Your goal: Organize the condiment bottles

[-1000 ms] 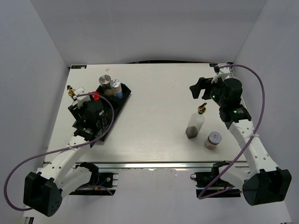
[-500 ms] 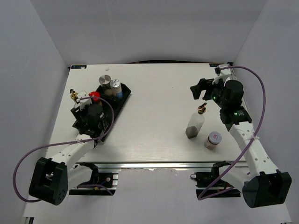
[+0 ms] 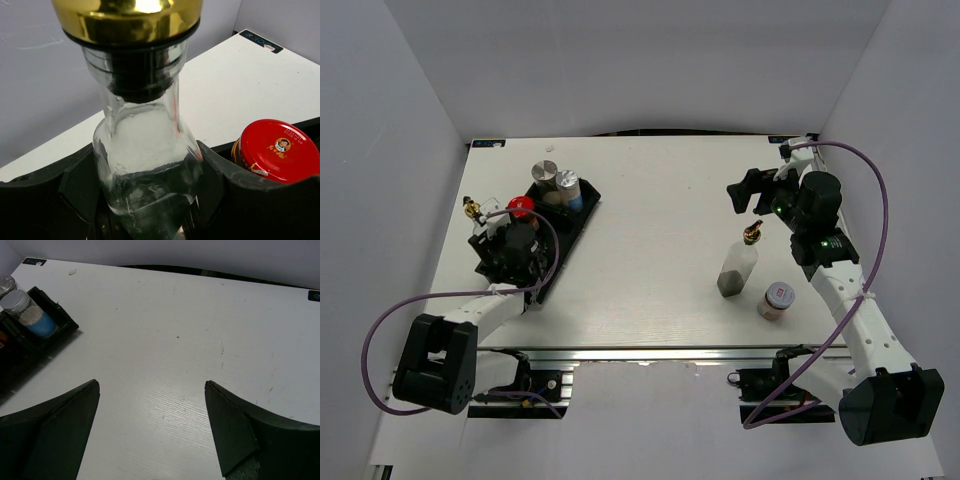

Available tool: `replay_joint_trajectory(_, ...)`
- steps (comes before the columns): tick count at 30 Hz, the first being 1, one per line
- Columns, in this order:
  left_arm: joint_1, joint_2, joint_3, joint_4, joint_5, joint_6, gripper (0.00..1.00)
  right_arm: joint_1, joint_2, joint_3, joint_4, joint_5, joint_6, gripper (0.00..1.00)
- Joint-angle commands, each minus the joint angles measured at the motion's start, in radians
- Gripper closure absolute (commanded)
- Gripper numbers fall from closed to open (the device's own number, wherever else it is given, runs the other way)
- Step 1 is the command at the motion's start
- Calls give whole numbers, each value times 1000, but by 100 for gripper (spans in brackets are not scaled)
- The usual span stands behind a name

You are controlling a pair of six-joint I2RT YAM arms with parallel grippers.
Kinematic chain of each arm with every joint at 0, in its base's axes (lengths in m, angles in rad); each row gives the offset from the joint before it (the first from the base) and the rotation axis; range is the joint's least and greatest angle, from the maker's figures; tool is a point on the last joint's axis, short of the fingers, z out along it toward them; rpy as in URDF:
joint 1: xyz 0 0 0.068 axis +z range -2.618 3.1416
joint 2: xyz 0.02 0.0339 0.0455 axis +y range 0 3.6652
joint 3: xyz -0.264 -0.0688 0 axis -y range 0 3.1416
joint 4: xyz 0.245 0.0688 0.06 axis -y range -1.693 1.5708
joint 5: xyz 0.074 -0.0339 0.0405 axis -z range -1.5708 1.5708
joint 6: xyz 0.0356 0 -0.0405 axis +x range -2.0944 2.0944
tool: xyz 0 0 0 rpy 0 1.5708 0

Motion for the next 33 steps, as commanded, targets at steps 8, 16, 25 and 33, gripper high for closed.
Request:
replay_joint_trajectory(8, 4, -26, 25, -42, -14, -82, 5, -7, -19, 12, 26, -23, 9, 11)
replay_joint_trajectory(16, 4, -70, 119, -306, 3, -195, 2, -7, -25, 10, 28, -62, 12, 10)
replay_joint_trajectory(25, 4, -206, 278, -736, 168, -344, 2, -5, -7, 33, -34, -165, -31, 11)
replay_joint_trajectory(33, 4, -300, 521, -1158, 221, -548, 2, -7, -28, 76, -164, -96, -55, 11)
